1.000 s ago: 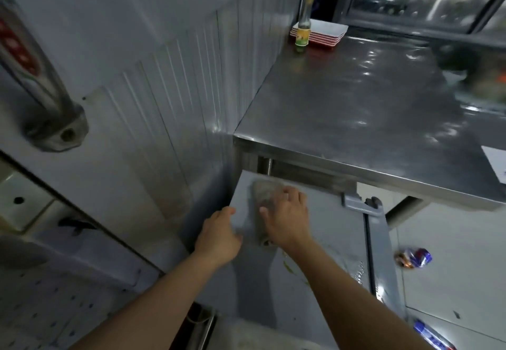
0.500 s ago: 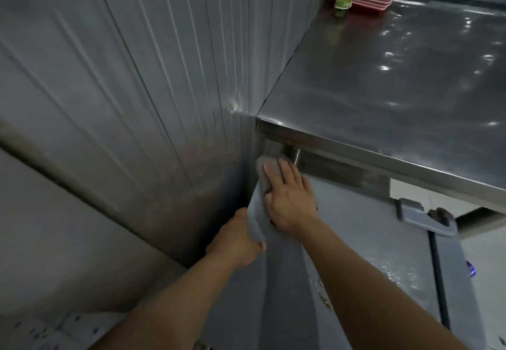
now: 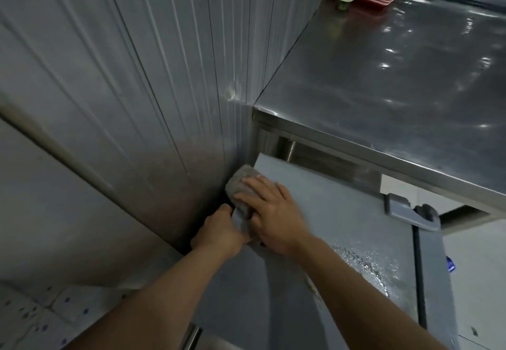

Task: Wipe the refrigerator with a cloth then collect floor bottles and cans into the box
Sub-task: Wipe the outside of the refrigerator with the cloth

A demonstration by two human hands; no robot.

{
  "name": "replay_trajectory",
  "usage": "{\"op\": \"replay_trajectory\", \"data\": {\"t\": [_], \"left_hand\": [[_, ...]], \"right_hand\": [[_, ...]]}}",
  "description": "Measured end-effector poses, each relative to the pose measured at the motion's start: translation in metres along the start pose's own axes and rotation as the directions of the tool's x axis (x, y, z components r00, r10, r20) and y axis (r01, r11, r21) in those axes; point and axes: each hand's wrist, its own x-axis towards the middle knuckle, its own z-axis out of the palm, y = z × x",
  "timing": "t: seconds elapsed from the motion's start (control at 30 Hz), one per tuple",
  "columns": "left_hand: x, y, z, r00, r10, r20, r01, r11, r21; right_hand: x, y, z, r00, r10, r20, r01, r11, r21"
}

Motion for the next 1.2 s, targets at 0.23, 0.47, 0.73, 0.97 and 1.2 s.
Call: {"op": "replay_trajectory", "data": {"t": [0.23, 0.47, 0.73, 0.97, 1.2], "left_hand": [[0.009, -0.002, 0.002, 1.000, 0.025, 0.010, -0.025, 1.000, -0.009], [-0.005, 0.022, 0.011, 0.985, 0.157, -0.076, -0.125, 0.939, 0.321], [-0.001, 0.036, 0.038, 0.944, 0.329, -0.029, -0.266, 0.810, 0.522], [-0.007, 0.058, 0.053, 0.931, 0.364, -0.031, -0.299, 0.809, 0.506], [-0.003, 0.055, 0.069, 0.940, 0.341, 0.024, -0.301, 0.793, 0.530]], "right_hand": [[0.049, 0.038, -0.016, 0.927, 0.369, -0.067, -0.372, 0.928, -0.033], [-0.050, 0.010, 0.003, 0.915, 0.375, -0.152, -0.392, 0.914, -0.106], [-0.024, 0.076, -0.031, 0.793, 0.585, -0.173, -0.599, 0.800, -0.042], [-0.118, 0.031, -0.001, 0.860, 0.468, -0.201, -0.489, 0.869, -0.070], [-0.066, 0.090, -0.040, 0.748, 0.644, -0.161, -0.658, 0.752, -0.046]]}}
